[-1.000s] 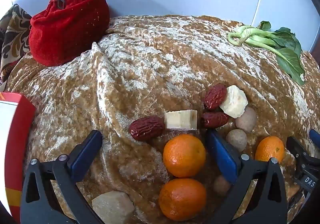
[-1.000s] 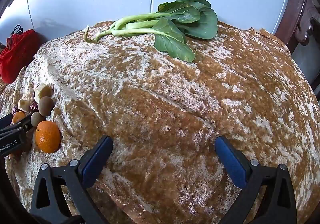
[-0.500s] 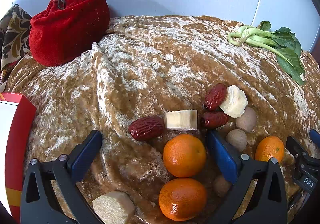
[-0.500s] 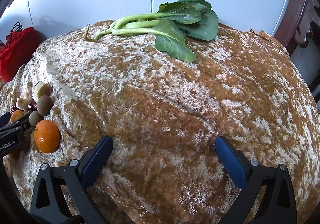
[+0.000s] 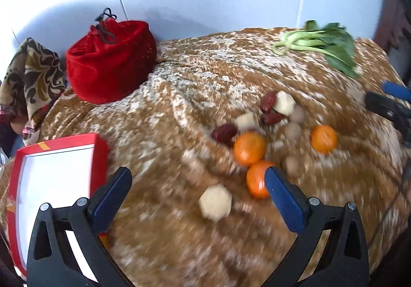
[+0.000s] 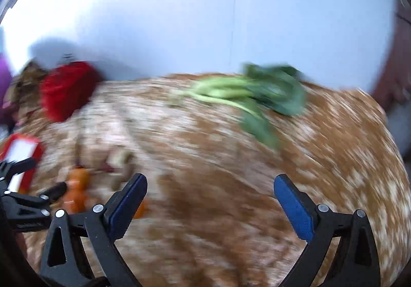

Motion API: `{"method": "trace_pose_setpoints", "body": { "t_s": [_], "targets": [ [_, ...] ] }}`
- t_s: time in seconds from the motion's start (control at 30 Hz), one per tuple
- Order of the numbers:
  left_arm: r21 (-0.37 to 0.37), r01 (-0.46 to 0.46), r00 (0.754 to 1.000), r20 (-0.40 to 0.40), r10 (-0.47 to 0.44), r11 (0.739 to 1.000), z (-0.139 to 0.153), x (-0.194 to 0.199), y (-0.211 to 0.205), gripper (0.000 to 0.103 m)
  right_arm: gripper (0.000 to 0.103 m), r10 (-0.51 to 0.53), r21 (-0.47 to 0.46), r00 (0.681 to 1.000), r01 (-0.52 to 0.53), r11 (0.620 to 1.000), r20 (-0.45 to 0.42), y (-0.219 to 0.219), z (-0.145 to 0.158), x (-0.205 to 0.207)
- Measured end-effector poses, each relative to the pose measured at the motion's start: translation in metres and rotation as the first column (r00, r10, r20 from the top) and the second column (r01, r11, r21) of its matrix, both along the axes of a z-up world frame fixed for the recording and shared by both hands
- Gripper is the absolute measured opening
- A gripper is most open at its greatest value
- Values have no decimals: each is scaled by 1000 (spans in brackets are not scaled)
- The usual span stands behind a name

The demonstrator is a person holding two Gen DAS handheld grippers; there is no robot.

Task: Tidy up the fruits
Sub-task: 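Grasp the beige chunk with the left tool while the right tool grasps a mandarin orange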

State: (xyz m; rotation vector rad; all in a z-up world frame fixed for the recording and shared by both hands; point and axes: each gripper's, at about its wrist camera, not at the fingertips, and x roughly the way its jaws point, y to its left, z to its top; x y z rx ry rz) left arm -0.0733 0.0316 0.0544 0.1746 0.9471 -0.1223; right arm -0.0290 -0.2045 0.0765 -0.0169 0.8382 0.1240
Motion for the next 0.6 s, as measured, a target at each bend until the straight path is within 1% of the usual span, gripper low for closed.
{"method": "trace_pose_setpoints", "body": {
  "t_s": [0.03,0.1,0.2,0.23,0.27,0.4,0.43,0.5,0.53,0.6],
  "targets": [
    [-11,9,1000,11,-9,1000,1,-9,4,103,100,34,11,999,-33,999,-9,6,1,1],
    [-22,21,1000,6,-21,1000,3,-11,9,103,100,101,13,993,-101,995,-59,23,-4,4],
    [-58,45,996,-71,-49,997,-8,-6,5,103,97,131,2,983,-132,991,-131,35,-20,4],
    [-63,49,995,-83,-54,997,-10,-9,3,103,95,137,3,979,-138,990,-152,41,-25,4],
    [-69,52,994,-90,-58,996,-13,-3,5,103,94,136,5,978,-137,991,-161,41,-27,4],
    [-71,99,990,-89,-105,993,-11,2,-4,103,94,118,7,975,-119,993,-190,40,-31,8],
    [-59,109,989,-98,-115,992,-13,4,-4,103,94,117,12,974,-117,993,-192,36,-29,6],
    [-14,98,988,-115,-99,995,-20,10,-2,103,94,124,24,972,-122,992,-199,38,-30,8],
    [-5,85,989,-123,-85,996,-23,13,1,103,94,127,28,971,-124,992,-203,37,-29,9],
    [-41,64,987,-148,-69,997,-28,16,11,98,94,132,32,970,-128,991,-205,39,-28,8]
  ]
}}
